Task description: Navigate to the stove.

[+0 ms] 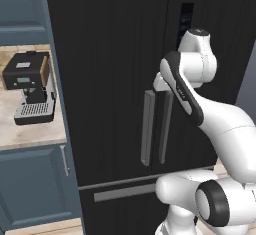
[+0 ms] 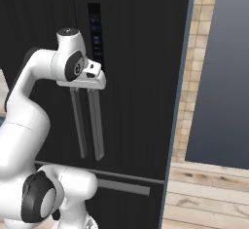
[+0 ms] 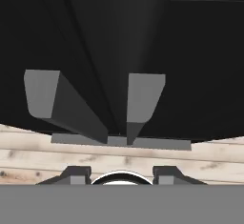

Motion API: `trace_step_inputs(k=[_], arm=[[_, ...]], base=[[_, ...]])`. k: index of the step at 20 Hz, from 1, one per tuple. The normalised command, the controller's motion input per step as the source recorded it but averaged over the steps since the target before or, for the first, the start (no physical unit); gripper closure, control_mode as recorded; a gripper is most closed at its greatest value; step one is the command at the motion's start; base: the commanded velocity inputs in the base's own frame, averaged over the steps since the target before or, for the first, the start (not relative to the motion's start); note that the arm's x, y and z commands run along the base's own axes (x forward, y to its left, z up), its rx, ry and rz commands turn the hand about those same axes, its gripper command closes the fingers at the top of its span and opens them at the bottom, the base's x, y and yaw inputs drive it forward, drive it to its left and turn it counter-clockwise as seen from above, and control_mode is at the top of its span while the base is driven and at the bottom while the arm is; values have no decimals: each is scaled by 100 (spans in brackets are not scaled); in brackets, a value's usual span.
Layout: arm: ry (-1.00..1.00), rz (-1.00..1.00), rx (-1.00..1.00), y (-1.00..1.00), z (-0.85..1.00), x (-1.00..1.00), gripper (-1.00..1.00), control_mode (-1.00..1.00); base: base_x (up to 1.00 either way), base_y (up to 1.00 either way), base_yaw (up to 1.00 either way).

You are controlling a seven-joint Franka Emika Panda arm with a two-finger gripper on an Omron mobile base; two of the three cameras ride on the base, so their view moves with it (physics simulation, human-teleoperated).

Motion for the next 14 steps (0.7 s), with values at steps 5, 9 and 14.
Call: trace_step_inputs(k=[5, 9, 14], arm=[[0, 0, 0, 0, 0, 0, -100, 100], [0, 0, 0, 0, 0, 0, -100, 100], [0, 0, 0, 0, 0, 0, -100, 100]], base=[[0, 0, 0], [-14, 0, 0], [-60, 0, 2]])
